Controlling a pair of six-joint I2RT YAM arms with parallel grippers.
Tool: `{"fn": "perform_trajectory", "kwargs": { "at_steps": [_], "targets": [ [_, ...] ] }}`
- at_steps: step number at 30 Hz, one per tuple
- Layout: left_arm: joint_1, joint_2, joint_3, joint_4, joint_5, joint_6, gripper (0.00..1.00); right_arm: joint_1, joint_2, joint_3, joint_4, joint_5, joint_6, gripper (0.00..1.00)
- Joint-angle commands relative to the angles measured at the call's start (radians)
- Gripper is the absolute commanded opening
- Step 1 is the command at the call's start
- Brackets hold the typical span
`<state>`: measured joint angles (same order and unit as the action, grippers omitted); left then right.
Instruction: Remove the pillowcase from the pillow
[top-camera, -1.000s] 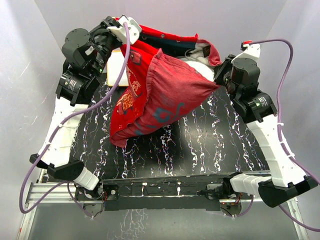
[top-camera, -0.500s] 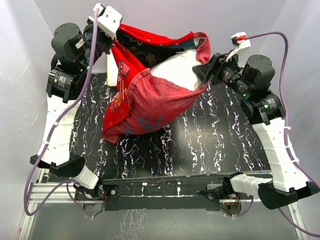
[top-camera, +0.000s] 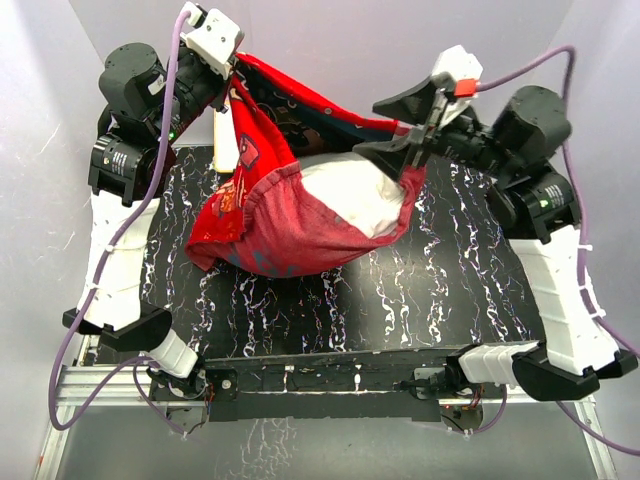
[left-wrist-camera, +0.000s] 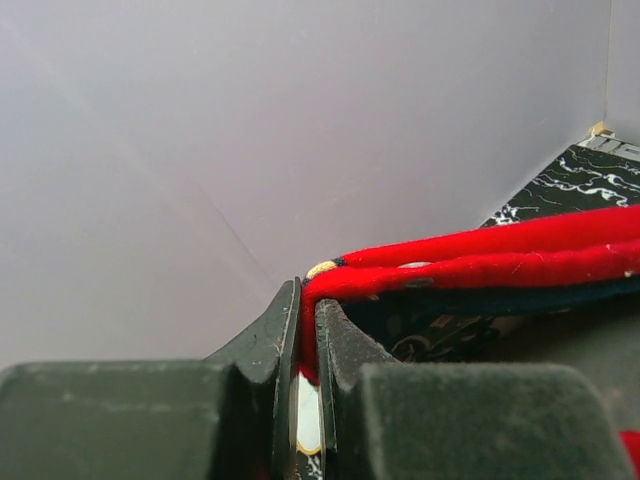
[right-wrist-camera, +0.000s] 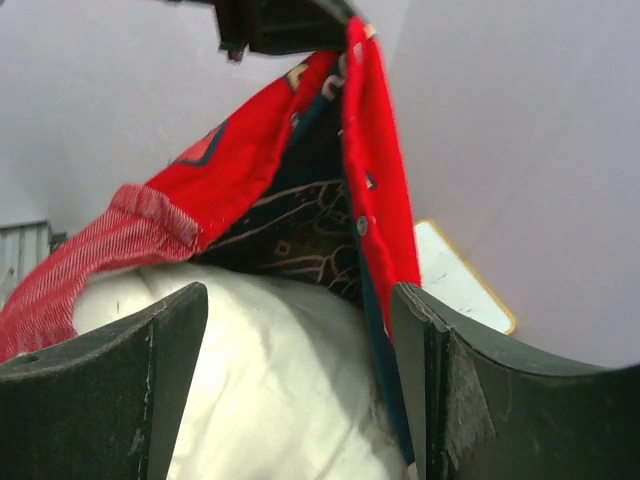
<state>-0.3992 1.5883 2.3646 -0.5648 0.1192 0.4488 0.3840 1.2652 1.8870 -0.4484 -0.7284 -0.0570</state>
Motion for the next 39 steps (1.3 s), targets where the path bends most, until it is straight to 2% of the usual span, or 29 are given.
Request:
{"fn": "perform_trajectory", "kwargs": {
  "at_steps": [1, 5, 9, 15, 18, 21, 24, 30, 33, 34, 35, 36, 39],
  "targets": [
    [0.011, -0.017, 0.049, 0.057, -0.041, 0.026, 0.0, 0.11, 0.058, 0.014, -0.173, 0.045, -0.19, 0.75],
    [0.011, -0.017, 0.056, 0.054, -0.031, 0.03, 0.0, 0.397, 0.089, -0.031, -0.281, 0.271, -0.316, 0.75],
    [0.011, -0.02, 0.059, 0.048, -0.026, 0.032, 0.0, 0.517, 0.125, -0.04, -0.347, 0.389, -0.369, 0.79],
    [0.011, -0.036, 0.071, 0.044, -0.009, 0.036, 0.0, 0.594, 0.194, -0.002, -0.438, 0.554, -0.453, 0.83],
    [0.011, -0.046, 0.086, 0.038, -0.005, 0.036, 0.0, 0.603, 0.212, 0.009, -0.46, 0.58, -0.486, 0.84],
    [0.011, -0.062, 0.089, 0.039, 0.0, 0.039, 0.0, 0.62, 0.201, -0.03, -0.461, 0.593, -0.513, 0.88],
    [0.011, -0.071, 0.091, 0.035, -0.007, 0.053, 0.0, 0.632, 0.145, -0.111, -0.432, 0.59, -0.534, 0.98],
    [0.011, -0.077, 0.093, 0.036, 0.009, 0.044, 0.0, 0.641, 0.077, -0.227, -0.368, 0.712, -0.591, 0.98],
    [0.011, -0.073, 0.097, 0.036, 0.017, 0.013, 0.0, 0.646, 0.113, -0.26, -0.315, 0.654, -0.619, 0.99],
    [0.011, -0.069, 0.099, 0.036, 0.023, 0.001, 0.0, 0.653, 0.139, -0.261, -0.294, 0.63, -0.619, 0.94],
    [0.01, -0.067, 0.101, 0.034, 0.028, -0.012, 0.0, 0.66, 0.177, -0.258, -0.272, 0.619, -0.617, 0.83],
    [0.01, -0.066, 0.105, 0.03, 0.033, -0.028, 0.0, 0.664, 0.202, -0.252, -0.234, 0.621, -0.605, 0.68],
    [0.011, -0.071, 0.11, 0.006, 0.057, -0.069, 0.0, 0.665, 0.233, -0.203, -0.104, 0.584, -0.515, 0.12]
  ]
}}
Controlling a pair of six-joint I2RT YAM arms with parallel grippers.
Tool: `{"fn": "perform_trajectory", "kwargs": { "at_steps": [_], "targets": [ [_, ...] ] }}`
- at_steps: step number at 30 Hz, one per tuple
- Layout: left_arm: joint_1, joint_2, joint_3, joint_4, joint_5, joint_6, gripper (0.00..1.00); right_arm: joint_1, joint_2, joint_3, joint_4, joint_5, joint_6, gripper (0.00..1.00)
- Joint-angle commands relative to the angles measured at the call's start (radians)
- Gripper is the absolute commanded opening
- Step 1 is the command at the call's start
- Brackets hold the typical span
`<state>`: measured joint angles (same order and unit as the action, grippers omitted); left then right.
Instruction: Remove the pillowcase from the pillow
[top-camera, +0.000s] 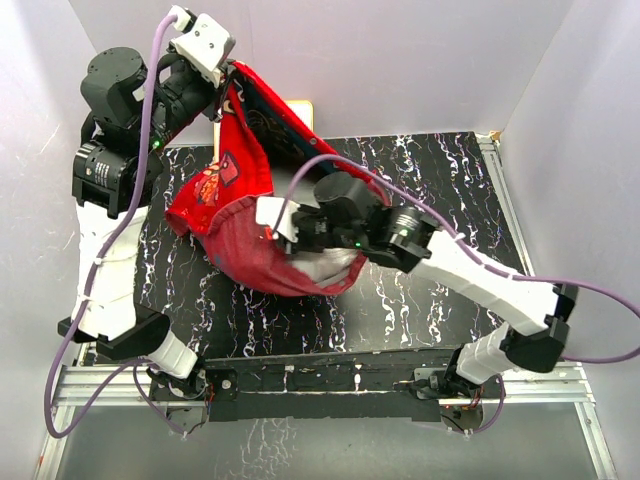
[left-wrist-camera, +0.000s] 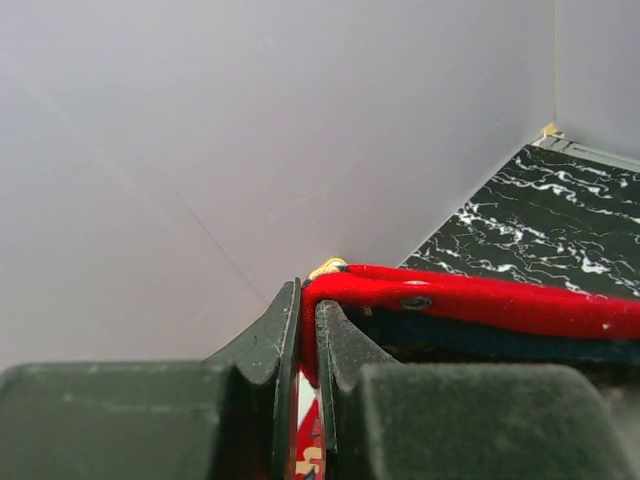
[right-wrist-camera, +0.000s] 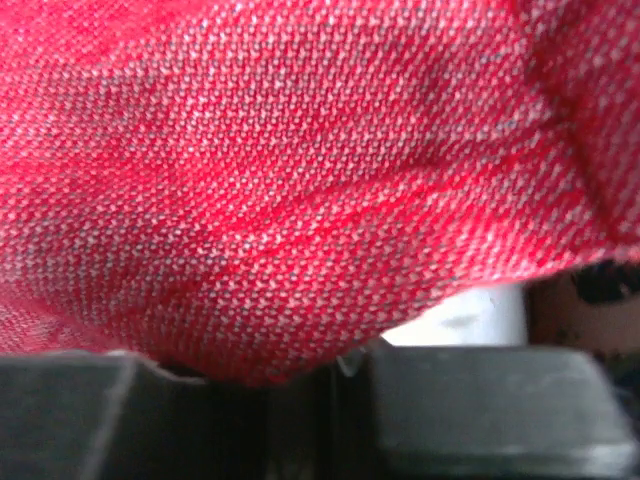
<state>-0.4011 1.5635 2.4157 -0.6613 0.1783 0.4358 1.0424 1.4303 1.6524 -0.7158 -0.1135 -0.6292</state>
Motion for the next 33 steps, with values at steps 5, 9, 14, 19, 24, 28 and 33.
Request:
{"fn": "perform_trajectory", "kwargs": {
  "at_steps": [5, 9, 14, 19, 24, 28, 33],
  "targets": [
    [0.013, -0.107, -0.05, 0.088, 0.048, -0.113, 0.0, -0.009, 0.049, 0.15, 0.302, -0.161, 0.244, 0.08],
    [0.014, -0.147, -0.112, 0.105, 0.065, -0.139, 0.0, -0.022, 0.073, 0.312, 0.286, -0.202, 0.38, 0.08],
    [0.012, -0.168, -0.115, 0.109, 0.099, -0.143, 0.2, -0.023, 0.065, 0.424, 0.296, -0.241, 0.443, 0.08],
    [0.013, -0.179, -0.047, 0.047, 0.218, -0.165, 0.82, -0.023, 0.135, 0.594, 0.247, -0.13, 0.491, 0.08],
    [0.013, -0.212, -0.071, -0.064, 0.292, -0.222, 0.86, -0.023, 0.231, 0.682, 0.205, 0.056, 0.5, 0.08],
    [0.013, -0.277, -0.188, -0.118, 0.282, -0.206, 0.83, -0.042, 0.292, 0.705, 0.203, 0.159, 0.53, 0.08],
    [0.013, -0.307, -0.182, -0.203, 0.22, -0.14, 0.71, -0.121, 0.309, 0.701, 0.207, 0.136, 0.6, 0.08]
  ]
}}
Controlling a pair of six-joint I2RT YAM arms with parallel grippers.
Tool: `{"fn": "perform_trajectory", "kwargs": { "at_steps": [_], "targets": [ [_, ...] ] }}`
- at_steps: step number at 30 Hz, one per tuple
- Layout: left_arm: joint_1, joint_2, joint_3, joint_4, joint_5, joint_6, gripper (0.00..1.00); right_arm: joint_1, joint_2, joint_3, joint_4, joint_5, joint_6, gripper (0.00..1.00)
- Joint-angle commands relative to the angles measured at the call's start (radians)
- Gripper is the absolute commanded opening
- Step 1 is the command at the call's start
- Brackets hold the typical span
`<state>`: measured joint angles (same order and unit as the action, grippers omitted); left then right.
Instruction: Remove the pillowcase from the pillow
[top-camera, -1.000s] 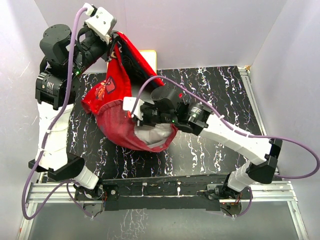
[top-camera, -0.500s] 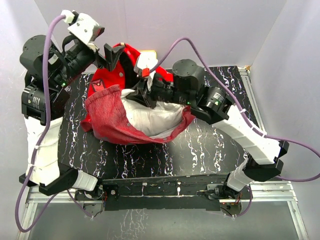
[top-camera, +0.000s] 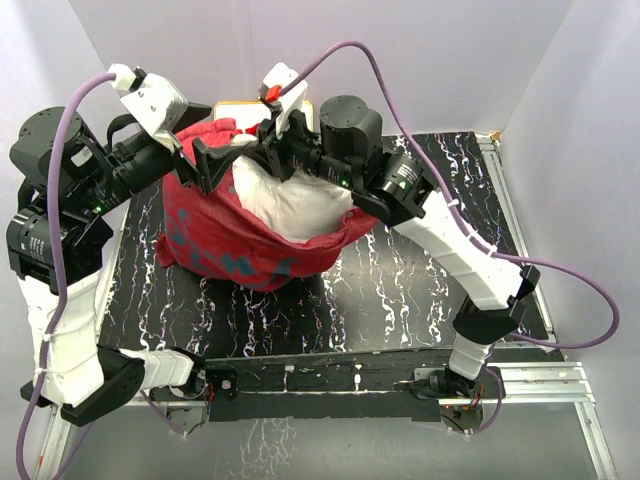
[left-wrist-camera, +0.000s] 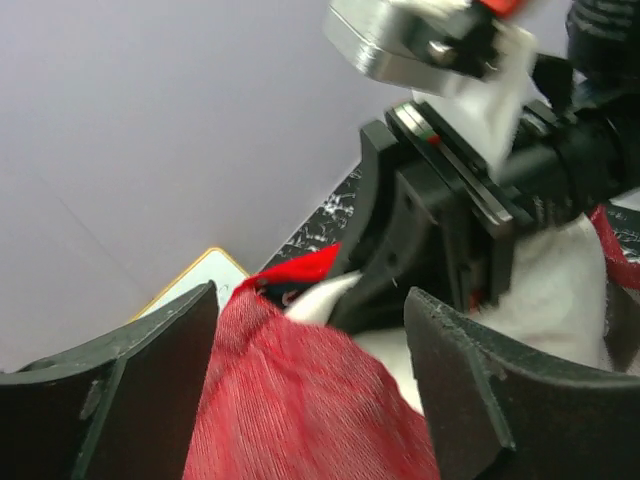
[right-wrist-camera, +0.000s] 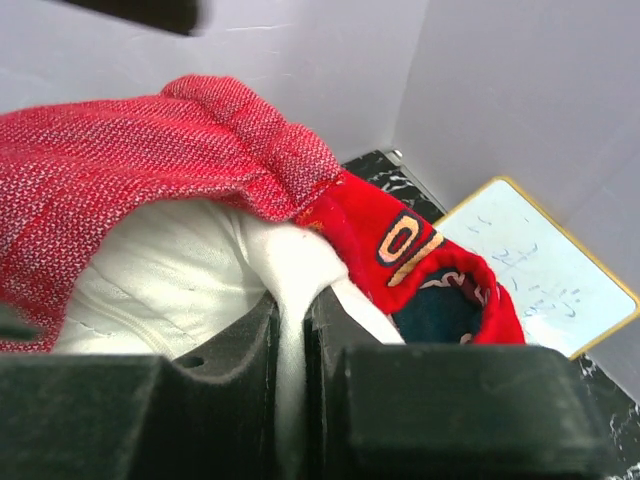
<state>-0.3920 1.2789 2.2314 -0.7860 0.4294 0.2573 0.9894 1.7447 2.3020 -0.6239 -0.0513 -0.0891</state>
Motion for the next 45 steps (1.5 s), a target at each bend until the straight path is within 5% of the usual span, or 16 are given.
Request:
{"fn": "perform_trajectory", "kwargs": {
  "at_steps": [1, 7, 12, 23, 36, 45],
  "targets": [
    [0.004, -0.026, -0.001, -0.095, -0.051, 0.054, 0.68, -0.081, -0.005, 0.051, 0.117, 0.072, 0.068, 0.08],
    [0.004, -0.075, -0.12, -0.093, -0.181, 0.145, 0.64, -0.133, 0.043, 0.061, 0.124, 0.05, 0.107, 0.08],
    [0.004, -0.106, -0.272, 0.068, -0.201, 0.126, 0.75, -0.132, 0.061, 0.05, 0.131, -0.002, 0.145, 0.08],
    [0.004, -0.039, -0.263, 0.189, -0.157, 0.035, 0.76, -0.132, 0.03, -0.024, 0.16, -0.043, 0.221, 0.08],
    [0.004, -0.147, -0.346, 0.238, -0.567, 0.28, 0.12, -0.148, 0.008, -0.005, 0.121, 0.037, 0.173, 0.08],
    [0.004, -0.255, -0.49, 0.371, -0.759, 0.415, 0.0, -0.245, -0.08, -0.072, 0.131, 0.013, 0.204, 0.08]
  ]
}}
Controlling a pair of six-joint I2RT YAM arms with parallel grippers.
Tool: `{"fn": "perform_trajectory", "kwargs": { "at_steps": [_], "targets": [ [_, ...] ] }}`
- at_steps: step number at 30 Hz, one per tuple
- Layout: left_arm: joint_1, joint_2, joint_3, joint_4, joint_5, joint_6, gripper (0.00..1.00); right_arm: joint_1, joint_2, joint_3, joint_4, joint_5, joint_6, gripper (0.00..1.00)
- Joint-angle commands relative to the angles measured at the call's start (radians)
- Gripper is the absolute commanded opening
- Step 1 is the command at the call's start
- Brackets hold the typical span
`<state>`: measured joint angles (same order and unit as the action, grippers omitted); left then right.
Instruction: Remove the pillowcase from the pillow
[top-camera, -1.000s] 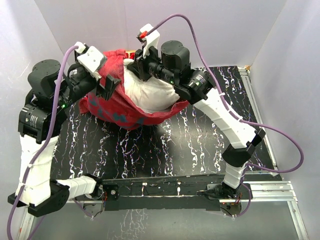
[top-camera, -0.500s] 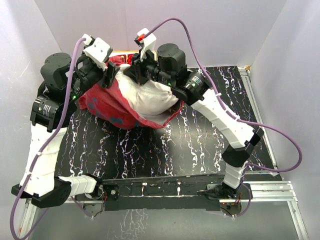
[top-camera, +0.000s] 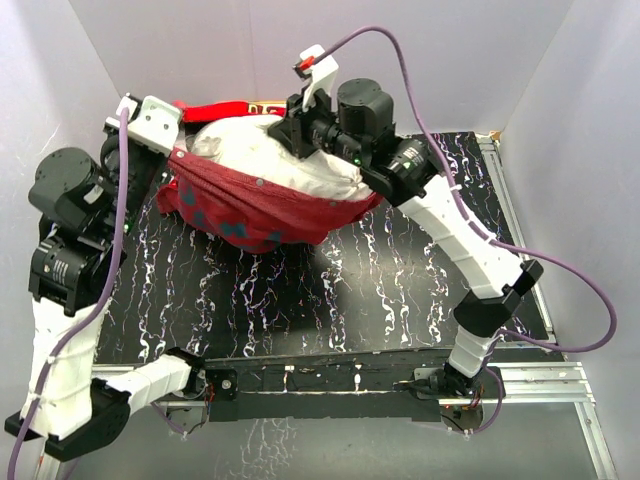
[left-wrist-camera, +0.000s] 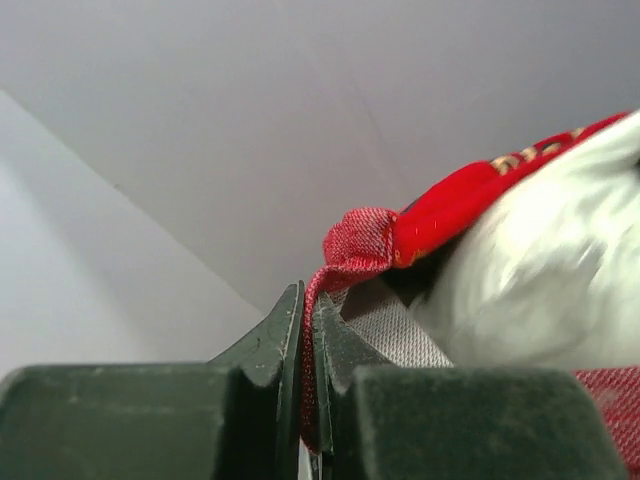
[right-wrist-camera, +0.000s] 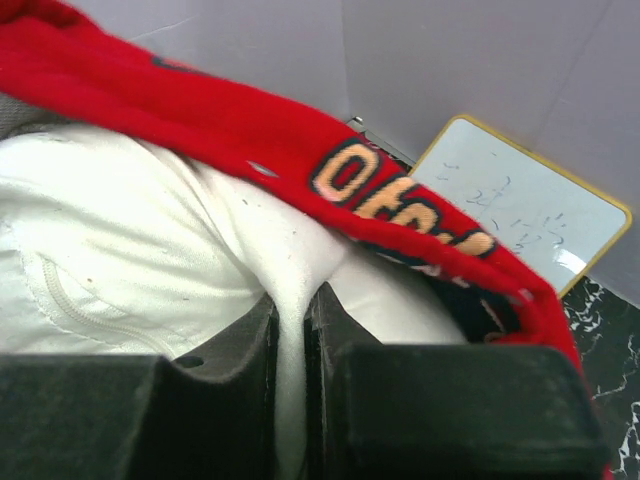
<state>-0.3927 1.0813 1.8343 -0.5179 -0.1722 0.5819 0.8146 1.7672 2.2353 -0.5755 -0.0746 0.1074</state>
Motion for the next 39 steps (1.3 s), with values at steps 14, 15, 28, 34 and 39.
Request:
{"fn": "perform_trajectory", "kwargs": {
  "at_steps": [14, 15, 28, 34, 39],
  "targets": [
    [0.005, -0.067, -0.39, 0.093, -0.081, -0.064, 0.0, -0.18, -0.212, 0.094, 0.255, -0.284, 0.153, 0.08],
    [0.005, -0.069, -0.403, 0.075, -0.05, -0.075, 0.0, -0.18, -0.221, 0.092, 0.286, -0.297, 0.164, 0.08],
    [0.005, -0.12, -0.371, -0.136, 0.158, -0.199, 0.79, -0.185, -0.309, 0.065, 0.345, -0.13, 0.058, 0.08],
    [0.005, 0.011, 0.046, -0.245, 0.43, -0.234, 0.97, -0.185, -0.247, 0.028, 0.313, -0.257, 0.126, 0.08],
    [0.005, 0.149, 0.359, -0.275, 0.561, -0.245, 0.97, -0.183, -0.176, 0.014, 0.289, -0.349, 0.166, 0.08]
  ]
}}
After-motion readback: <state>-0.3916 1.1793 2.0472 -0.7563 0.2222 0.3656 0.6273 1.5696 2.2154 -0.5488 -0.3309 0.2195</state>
